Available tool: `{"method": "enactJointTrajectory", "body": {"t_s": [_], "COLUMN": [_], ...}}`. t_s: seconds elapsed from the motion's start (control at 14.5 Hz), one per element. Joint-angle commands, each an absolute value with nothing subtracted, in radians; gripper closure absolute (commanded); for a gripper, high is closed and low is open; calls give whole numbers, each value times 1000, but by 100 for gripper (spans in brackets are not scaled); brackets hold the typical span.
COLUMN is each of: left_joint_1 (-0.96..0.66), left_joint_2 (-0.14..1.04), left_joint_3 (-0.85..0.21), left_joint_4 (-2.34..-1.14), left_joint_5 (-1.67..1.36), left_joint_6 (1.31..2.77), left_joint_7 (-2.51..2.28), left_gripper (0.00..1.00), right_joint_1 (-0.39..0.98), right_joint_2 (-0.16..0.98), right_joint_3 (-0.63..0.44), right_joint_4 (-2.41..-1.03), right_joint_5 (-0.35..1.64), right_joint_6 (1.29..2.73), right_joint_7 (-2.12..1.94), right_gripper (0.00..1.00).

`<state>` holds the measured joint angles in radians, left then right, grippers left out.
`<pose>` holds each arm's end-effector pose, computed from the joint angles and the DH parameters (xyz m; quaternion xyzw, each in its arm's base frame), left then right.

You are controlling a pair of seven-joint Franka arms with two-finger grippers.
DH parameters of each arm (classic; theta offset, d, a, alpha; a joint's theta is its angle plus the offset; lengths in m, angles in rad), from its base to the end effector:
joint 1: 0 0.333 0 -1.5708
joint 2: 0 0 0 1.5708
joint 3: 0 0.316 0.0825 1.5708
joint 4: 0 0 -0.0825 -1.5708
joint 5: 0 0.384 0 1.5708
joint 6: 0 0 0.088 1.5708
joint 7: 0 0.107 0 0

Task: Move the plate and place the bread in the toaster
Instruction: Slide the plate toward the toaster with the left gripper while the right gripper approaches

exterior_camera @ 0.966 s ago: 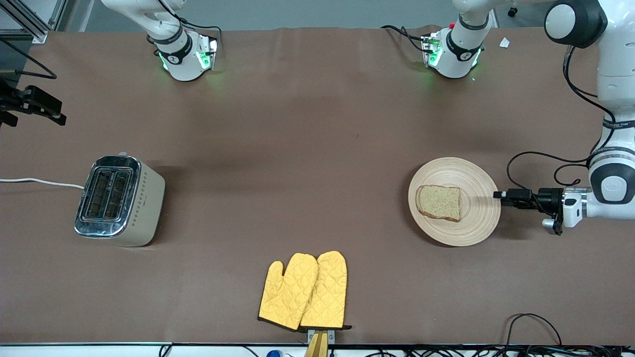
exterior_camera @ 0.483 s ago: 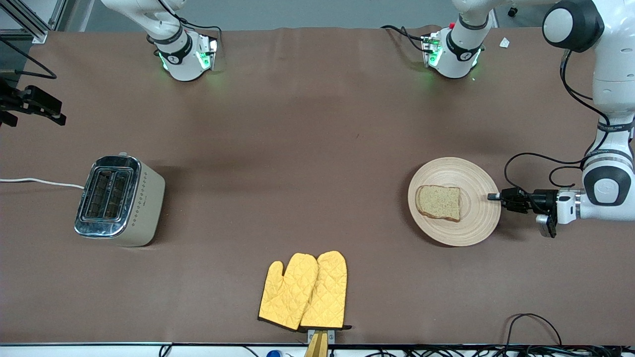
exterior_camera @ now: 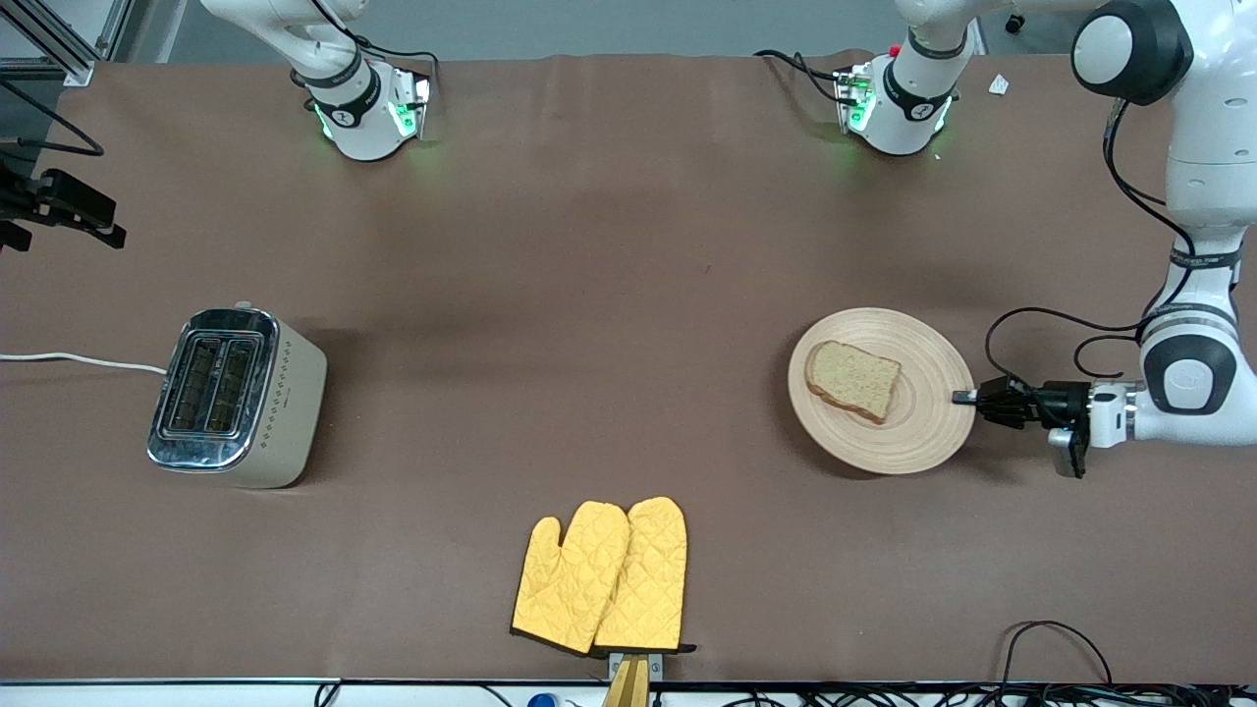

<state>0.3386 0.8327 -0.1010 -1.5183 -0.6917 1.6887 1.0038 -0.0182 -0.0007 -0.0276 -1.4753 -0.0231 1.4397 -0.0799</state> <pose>0.6365 0.0992 0.1570 0.8682 -0.1885 -0.0478 0.4566 0.5401 -0.0275 0.6581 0.9997 0.0157 -0.0181 0.0103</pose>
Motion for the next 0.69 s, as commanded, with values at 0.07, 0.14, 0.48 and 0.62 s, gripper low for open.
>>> {"method": "enactJointTrajectory", "body": {"t_s": [0.07, 0.14, 0.48, 0.62], "left_joint_1": [331, 318, 97, -22], "left_joint_2": [833, 833, 838, 845], "left_joint_3": [-254, -274, -287, -285], "left_joint_4": [-1508, -1506, -1502, -1500], "left_joint_5": [-759, -793, -952, -1046], "left_joint_6": [1695, 1703, 1889, 2020], "left_joint_7": [785, 728, 594, 562], "left_gripper": [100, 100, 100, 100], "right_joint_1": [-25, -23, 14, 37], "right_joint_2": [5, 6, 72, 81], "right_joint_3": [-18, -18, -15, -15], "right_joint_4": [-1465, -1468, -1506, -1567], "right_joint_5": [-3, -2, 17, 18], "right_joint_6": [1433, 1437, 1523, 1593], "right_joint_7": [-83, -86, -43, 39], "right_gripper": [0, 0, 0, 0]}}
